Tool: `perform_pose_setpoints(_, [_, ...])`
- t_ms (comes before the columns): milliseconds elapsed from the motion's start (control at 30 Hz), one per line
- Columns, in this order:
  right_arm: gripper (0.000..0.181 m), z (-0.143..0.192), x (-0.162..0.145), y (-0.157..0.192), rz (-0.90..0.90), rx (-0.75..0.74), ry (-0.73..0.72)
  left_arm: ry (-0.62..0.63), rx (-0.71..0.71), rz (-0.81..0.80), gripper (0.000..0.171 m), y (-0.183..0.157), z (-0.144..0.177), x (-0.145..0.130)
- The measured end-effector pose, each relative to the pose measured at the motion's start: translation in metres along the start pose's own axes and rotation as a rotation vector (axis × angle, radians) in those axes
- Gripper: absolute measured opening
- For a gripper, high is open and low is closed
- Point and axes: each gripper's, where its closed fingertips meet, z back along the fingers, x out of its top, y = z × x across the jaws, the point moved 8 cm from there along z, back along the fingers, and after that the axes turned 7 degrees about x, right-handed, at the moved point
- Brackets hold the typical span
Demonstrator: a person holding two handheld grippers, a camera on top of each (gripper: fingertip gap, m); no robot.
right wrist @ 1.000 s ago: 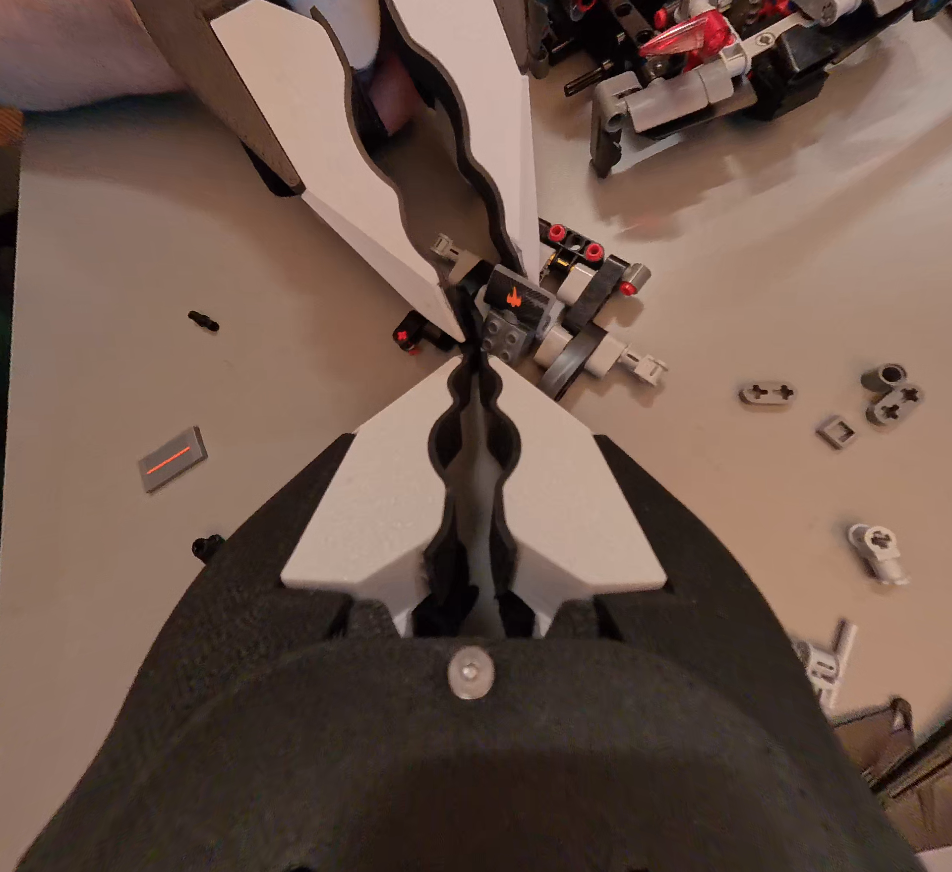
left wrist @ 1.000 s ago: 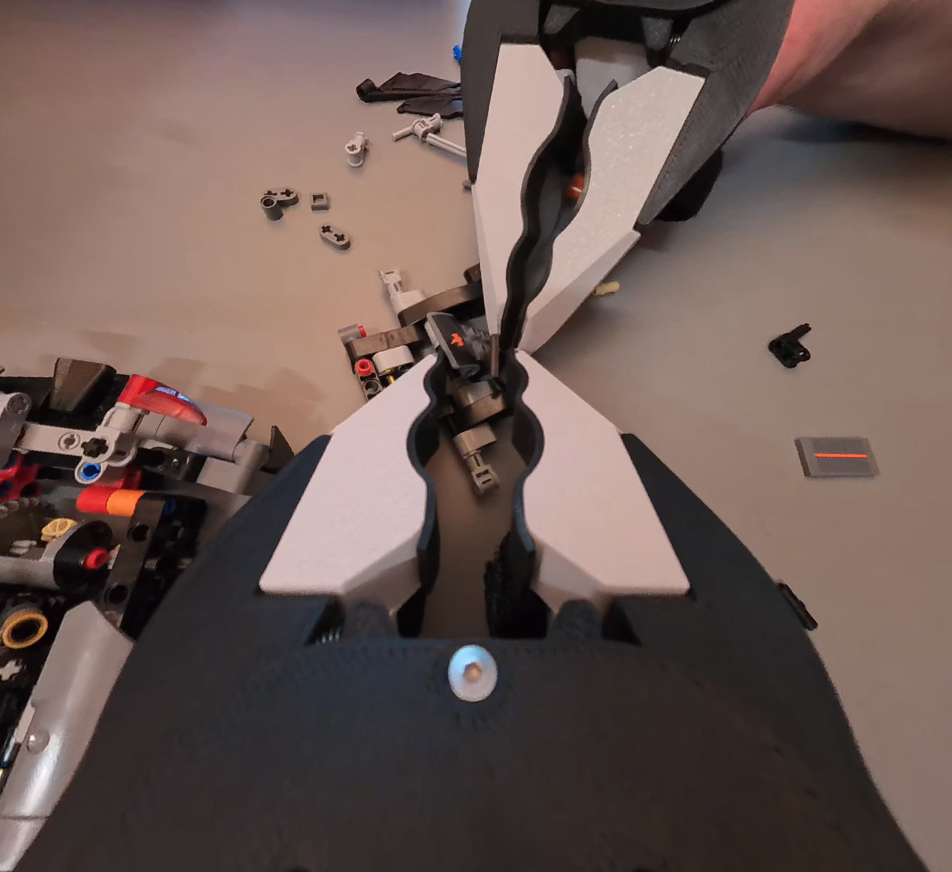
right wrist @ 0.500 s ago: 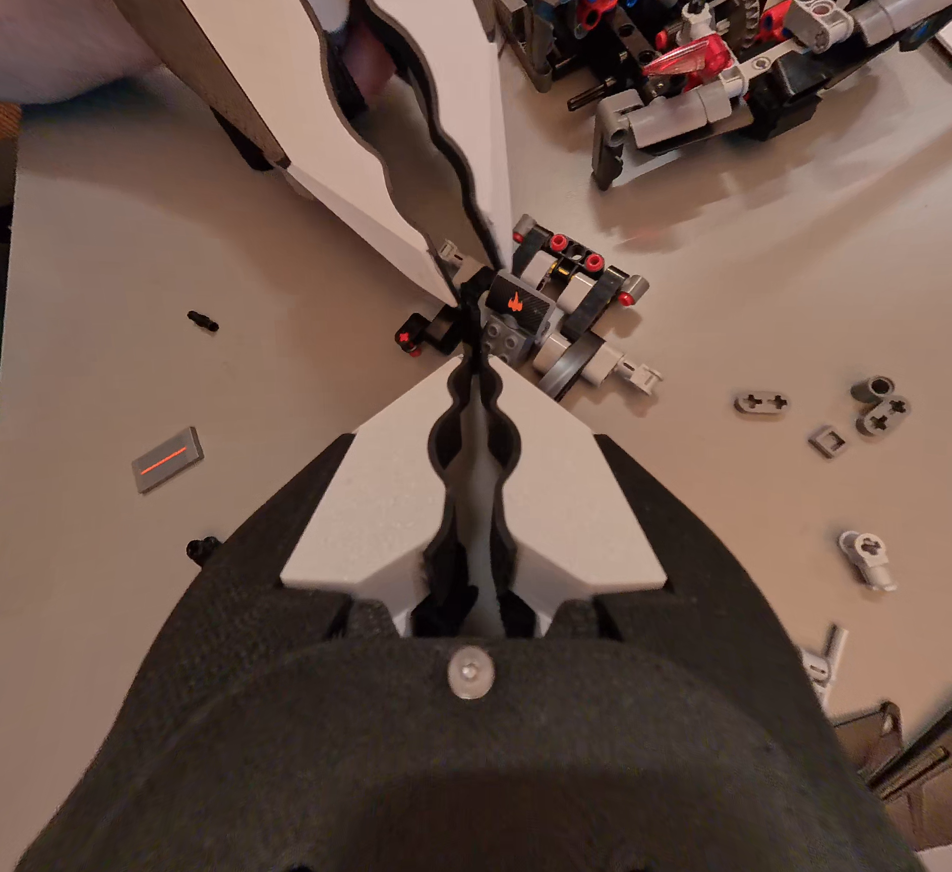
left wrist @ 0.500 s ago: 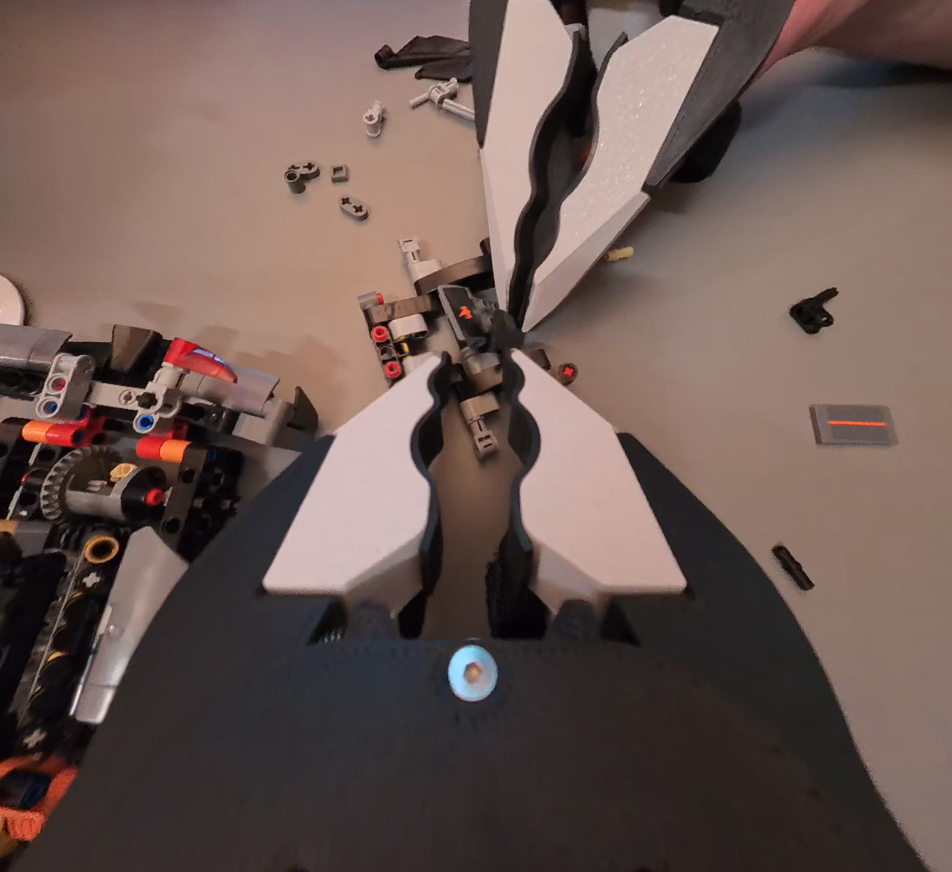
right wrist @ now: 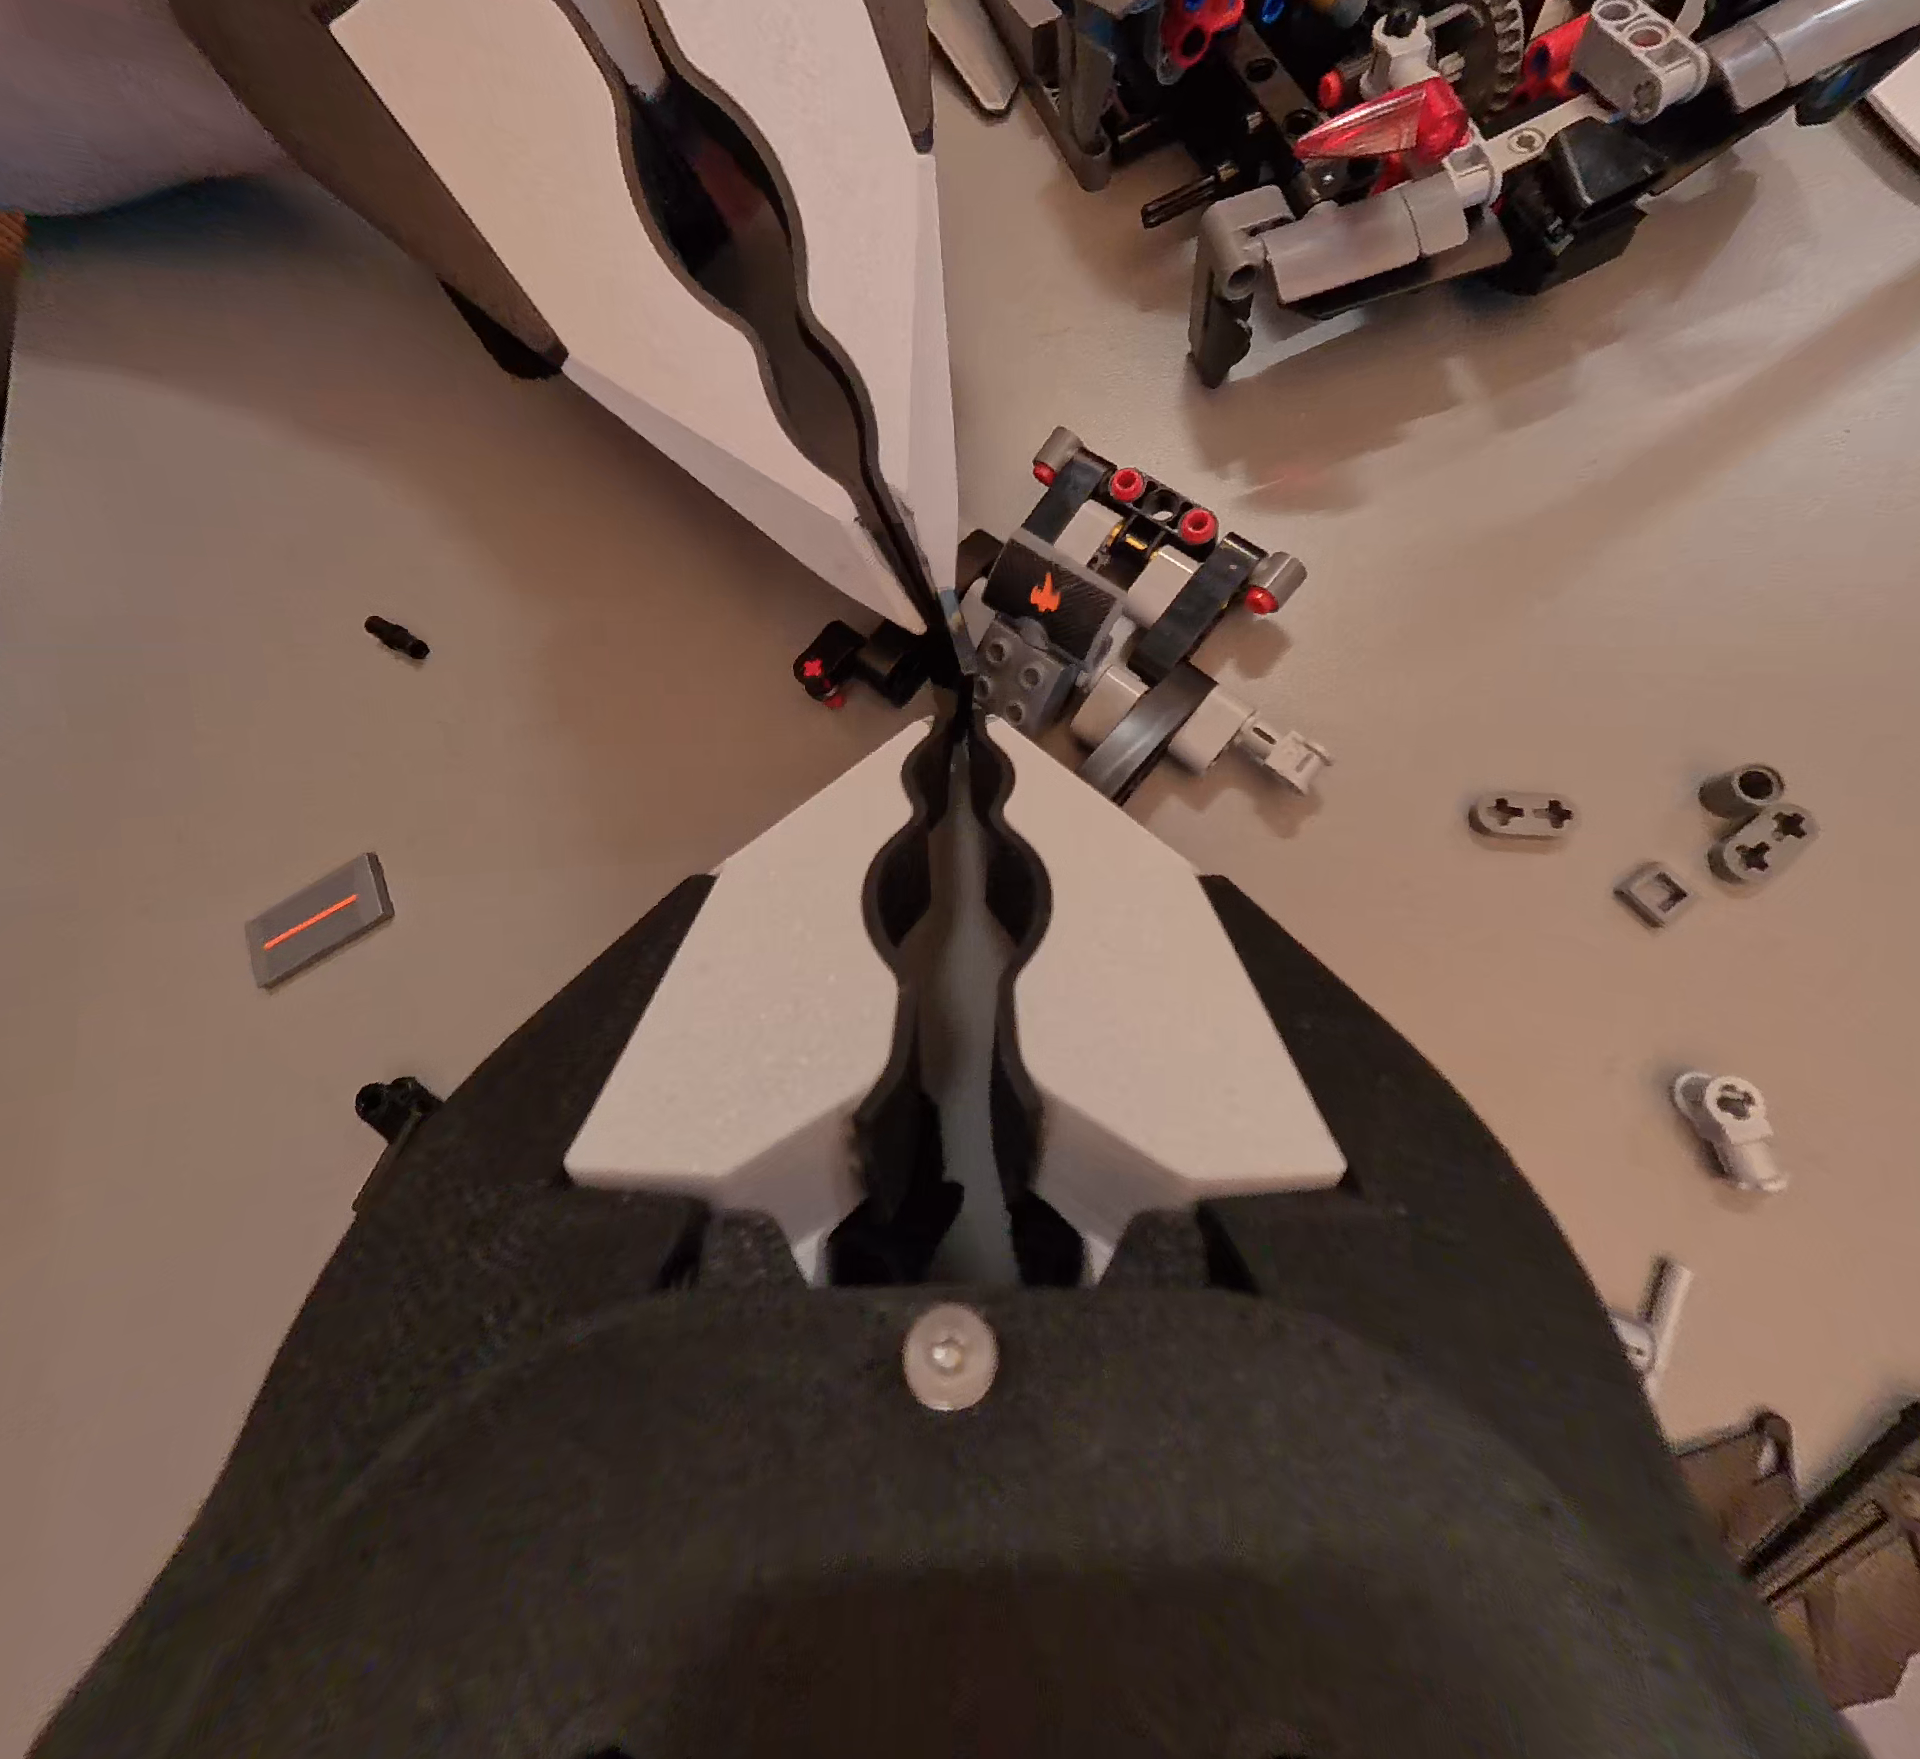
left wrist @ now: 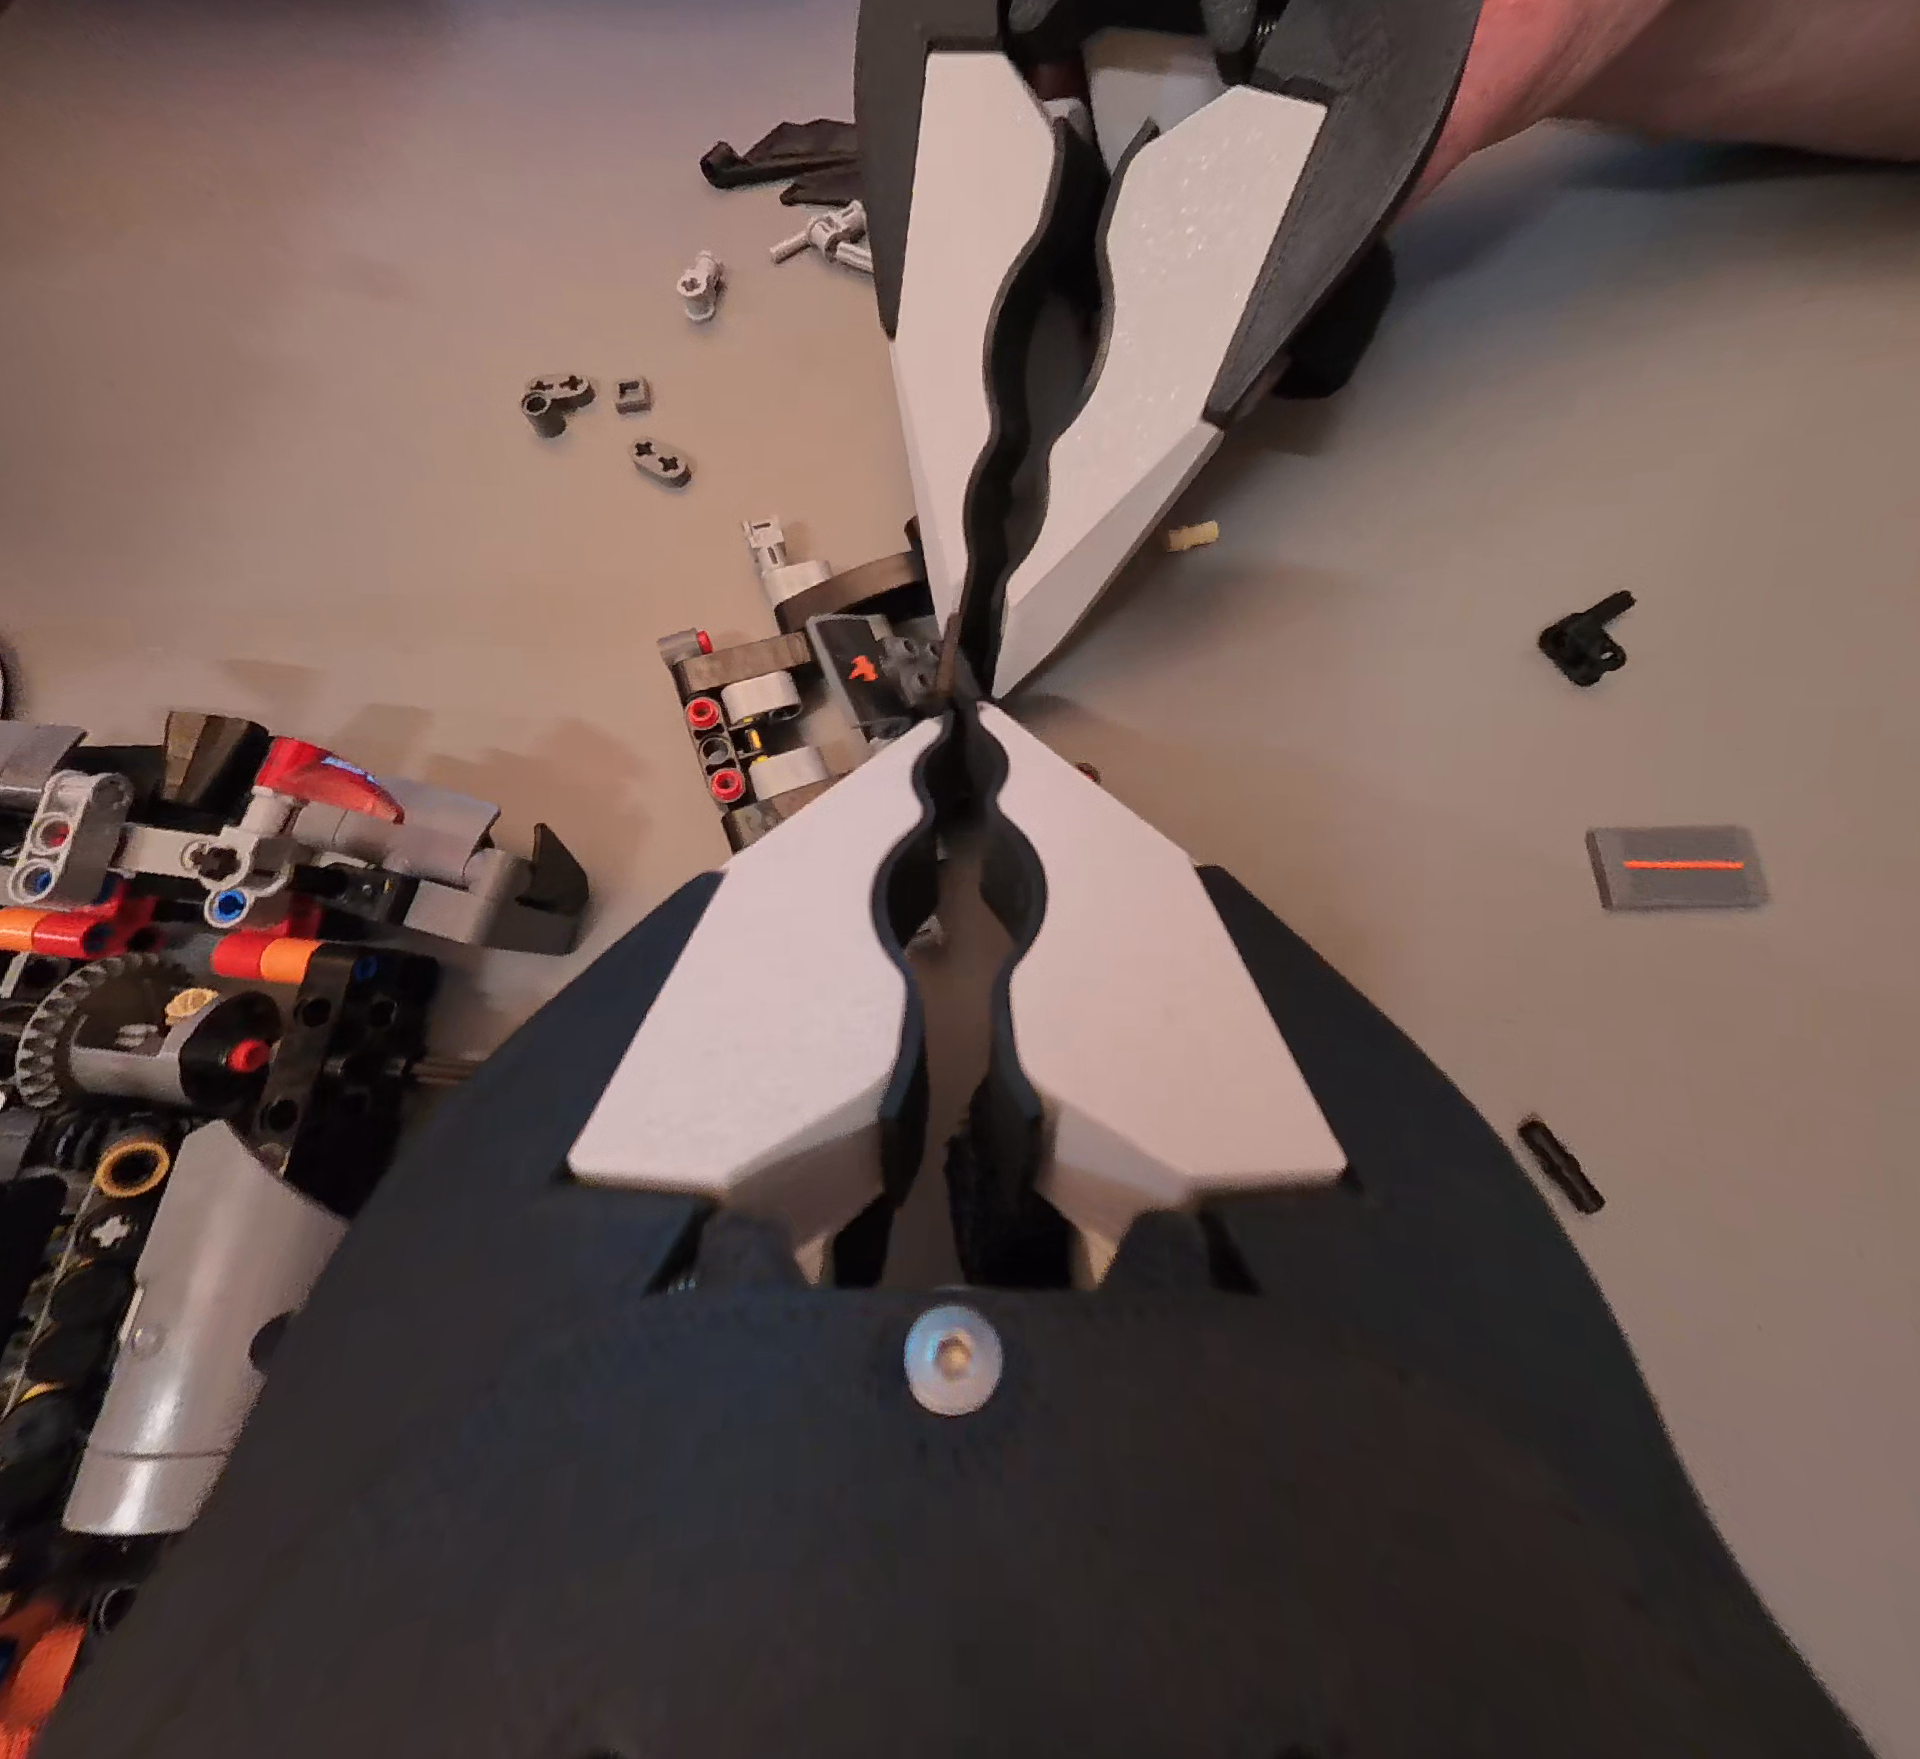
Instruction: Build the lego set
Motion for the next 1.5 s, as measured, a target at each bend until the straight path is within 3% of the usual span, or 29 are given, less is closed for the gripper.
perform_pose_setpoints(333, [0.001, 0.008, 0.003, -0.001, 0.005, 0.007, -0.057, -0.043, -0.027, 0.064, 0.000, -0.002, -0.003, -0.001])
perform_pose_setpoints(700, [0.001, 0.007, 0.004, 0.000, 0.051, -0.028, -0.015, -0.041, 0.138, -0.013, 0.000, 0.009, 0.010, 0.009])
perform_pose_setpoints(900, [0.001, 0.007, 0.004, 0.001, 0.054, -0.025, -0.015, 0.026, 0.031, 0.092, 0.011, 0.021, -0.004, 0.007])
perform_pose_setpoints(1033, [0.001, 0.006, 0.004, 0.001, 0.057, -0.022, -0.017, 0.012, -0.033, 0.168, 0.007, 0.023, -0.008, 0.006])
perform_pose_setpoints(1367, [0.000, 0.007, 0.004, 0.004, 0.069, -0.004, 0.027, -0.012, -0.042, 0.143, 0.004, 0.020, -0.008, 0.009])
perform_pose_setpoints(1500, [0.001, 0.005, 0.007, 0.005, 0.115, -0.065, 0.071, -0.018, -0.049, 0.130, 0.003, 0.017, -0.005, 0.009])
